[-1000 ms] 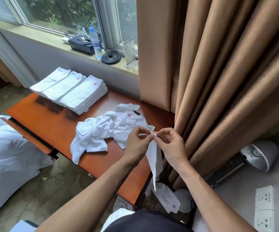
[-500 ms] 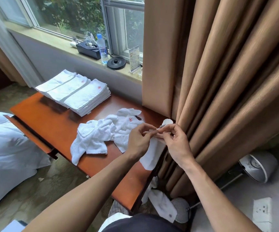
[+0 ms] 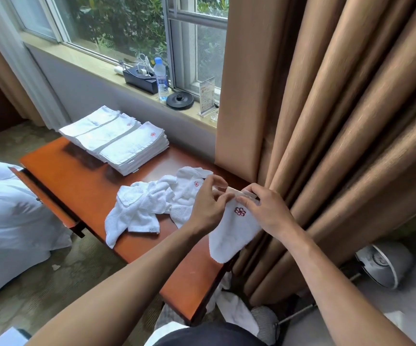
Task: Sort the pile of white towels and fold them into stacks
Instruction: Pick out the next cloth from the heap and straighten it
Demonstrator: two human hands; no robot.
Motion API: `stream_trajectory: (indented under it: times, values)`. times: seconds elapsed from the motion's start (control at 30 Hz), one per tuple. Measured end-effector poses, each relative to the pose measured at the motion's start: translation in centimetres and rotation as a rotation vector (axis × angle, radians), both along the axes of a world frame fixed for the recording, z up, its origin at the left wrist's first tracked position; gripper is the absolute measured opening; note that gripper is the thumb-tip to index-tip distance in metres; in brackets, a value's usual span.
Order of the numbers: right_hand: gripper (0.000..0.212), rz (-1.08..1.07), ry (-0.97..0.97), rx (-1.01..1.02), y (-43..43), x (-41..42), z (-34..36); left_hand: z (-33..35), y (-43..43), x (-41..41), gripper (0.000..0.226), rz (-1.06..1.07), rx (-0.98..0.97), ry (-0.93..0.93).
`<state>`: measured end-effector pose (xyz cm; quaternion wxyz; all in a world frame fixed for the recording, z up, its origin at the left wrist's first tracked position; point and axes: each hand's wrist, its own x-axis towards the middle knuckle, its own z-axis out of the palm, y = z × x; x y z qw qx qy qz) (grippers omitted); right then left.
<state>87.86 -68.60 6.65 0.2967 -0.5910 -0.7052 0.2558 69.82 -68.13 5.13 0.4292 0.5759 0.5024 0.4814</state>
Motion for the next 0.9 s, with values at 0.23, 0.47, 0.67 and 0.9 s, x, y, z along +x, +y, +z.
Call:
stream_trajectory:
  times: [0.23, 0.47, 0.67, 0.9]
  values:
    - [0.014, 0.041, 0.102, 0.003, -0.4, 0.3, 0.5, -2.5, -1.0, -0.3, 0.014, -0.103, -0.078, 0.022]
    - [0.014, 0.017, 0.030, -0.007, -1.0, 2.4, 0.8, -4.2, -1.9, 1.1, 0.029, -0.221, -0.246, -0.124]
    - [0.017, -0.011, -0.056, 0.011, -1.2, 4.0, 1.7, -5.4, -1.7, 2.8, 0.019, -0.245, -0.221, -0.025]
    - [0.017, -0.020, -0.083, 0.085, -1.2, 4.7, 2.1, -7.2, -1.3, 3.3, 0.018, -0.222, -0.240, 0.088]
